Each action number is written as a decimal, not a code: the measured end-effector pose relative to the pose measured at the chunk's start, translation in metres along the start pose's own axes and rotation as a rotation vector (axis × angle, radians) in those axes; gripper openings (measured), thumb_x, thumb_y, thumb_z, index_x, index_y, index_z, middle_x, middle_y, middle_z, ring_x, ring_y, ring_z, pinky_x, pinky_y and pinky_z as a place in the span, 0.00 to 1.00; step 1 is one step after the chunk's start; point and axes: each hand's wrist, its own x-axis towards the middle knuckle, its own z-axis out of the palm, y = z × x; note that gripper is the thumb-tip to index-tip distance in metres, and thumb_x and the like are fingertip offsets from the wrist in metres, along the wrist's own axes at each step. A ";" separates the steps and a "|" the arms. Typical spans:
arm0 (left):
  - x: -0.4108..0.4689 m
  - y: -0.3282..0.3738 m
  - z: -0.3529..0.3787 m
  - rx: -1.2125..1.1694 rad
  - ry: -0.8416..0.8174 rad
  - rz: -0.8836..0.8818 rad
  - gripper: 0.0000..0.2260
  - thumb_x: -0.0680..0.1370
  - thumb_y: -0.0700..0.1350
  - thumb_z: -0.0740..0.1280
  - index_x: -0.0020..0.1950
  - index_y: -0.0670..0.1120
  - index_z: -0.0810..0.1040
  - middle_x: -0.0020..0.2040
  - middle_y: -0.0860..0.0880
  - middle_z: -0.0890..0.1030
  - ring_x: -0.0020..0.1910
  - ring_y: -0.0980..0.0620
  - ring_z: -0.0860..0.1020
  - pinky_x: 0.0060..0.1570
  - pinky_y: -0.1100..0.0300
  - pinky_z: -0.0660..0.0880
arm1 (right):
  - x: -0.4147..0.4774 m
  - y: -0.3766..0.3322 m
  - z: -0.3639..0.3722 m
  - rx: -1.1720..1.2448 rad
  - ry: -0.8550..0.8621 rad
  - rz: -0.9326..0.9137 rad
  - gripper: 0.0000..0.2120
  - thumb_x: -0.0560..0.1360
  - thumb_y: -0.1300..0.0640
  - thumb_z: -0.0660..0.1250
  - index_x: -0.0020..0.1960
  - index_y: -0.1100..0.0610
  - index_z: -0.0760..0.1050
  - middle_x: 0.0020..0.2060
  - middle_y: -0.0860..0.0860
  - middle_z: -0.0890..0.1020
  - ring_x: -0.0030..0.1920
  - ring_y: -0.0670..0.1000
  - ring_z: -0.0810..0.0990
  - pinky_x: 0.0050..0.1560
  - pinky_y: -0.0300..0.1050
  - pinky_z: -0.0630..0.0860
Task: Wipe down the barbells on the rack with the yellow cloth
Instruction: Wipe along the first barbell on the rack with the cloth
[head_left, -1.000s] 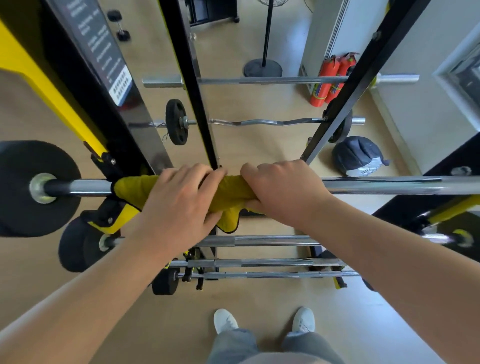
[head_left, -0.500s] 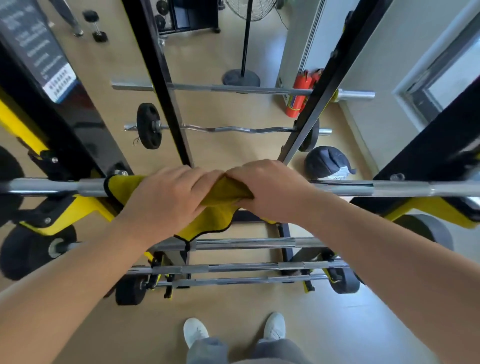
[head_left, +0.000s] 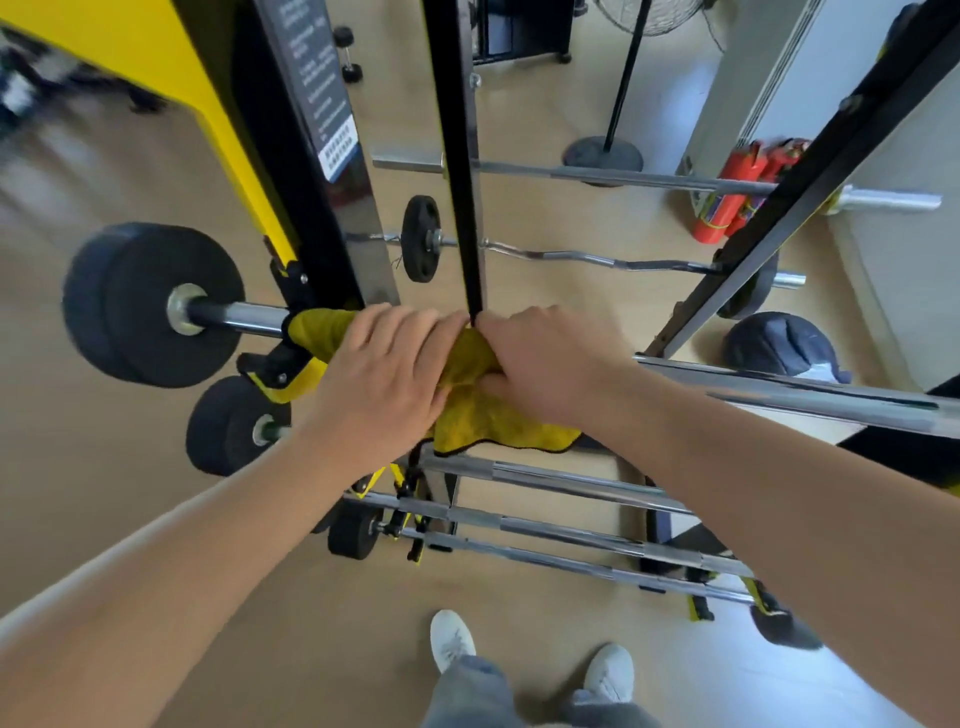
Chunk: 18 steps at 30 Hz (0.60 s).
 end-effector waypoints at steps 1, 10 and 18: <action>-0.001 0.004 0.003 0.018 0.001 -0.015 0.27 0.82 0.55 0.59 0.75 0.39 0.62 0.64 0.40 0.73 0.62 0.39 0.71 0.68 0.43 0.63 | -0.002 0.003 0.000 -0.015 -0.002 0.001 0.15 0.80 0.42 0.61 0.61 0.51 0.68 0.32 0.46 0.65 0.33 0.53 0.69 0.28 0.45 0.64; 0.067 -0.013 -0.026 -0.289 -0.213 0.104 0.32 0.82 0.65 0.38 0.43 0.49 0.75 0.31 0.51 0.75 0.30 0.51 0.75 0.35 0.54 0.74 | -0.022 0.025 -0.008 -0.057 -0.113 0.090 0.14 0.78 0.40 0.62 0.51 0.48 0.63 0.34 0.48 0.68 0.35 0.54 0.71 0.35 0.48 0.73; 0.041 0.029 0.000 -0.120 0.207 -0.240 0.25 0.85 0.53 0.45 0.34 0.47 0.71 0.29 0.50 0.71 0.28 0.49 0.69 0.35 0.54 0.70 | 0.009 0.004 -0.014 0.081 -0.277 0.233 0.10 0.76 0.48 0.64 0.41 0.53 0.74 0.35 0.51 0.76 0.33 0.49 0.74 0.28 0.42 0.68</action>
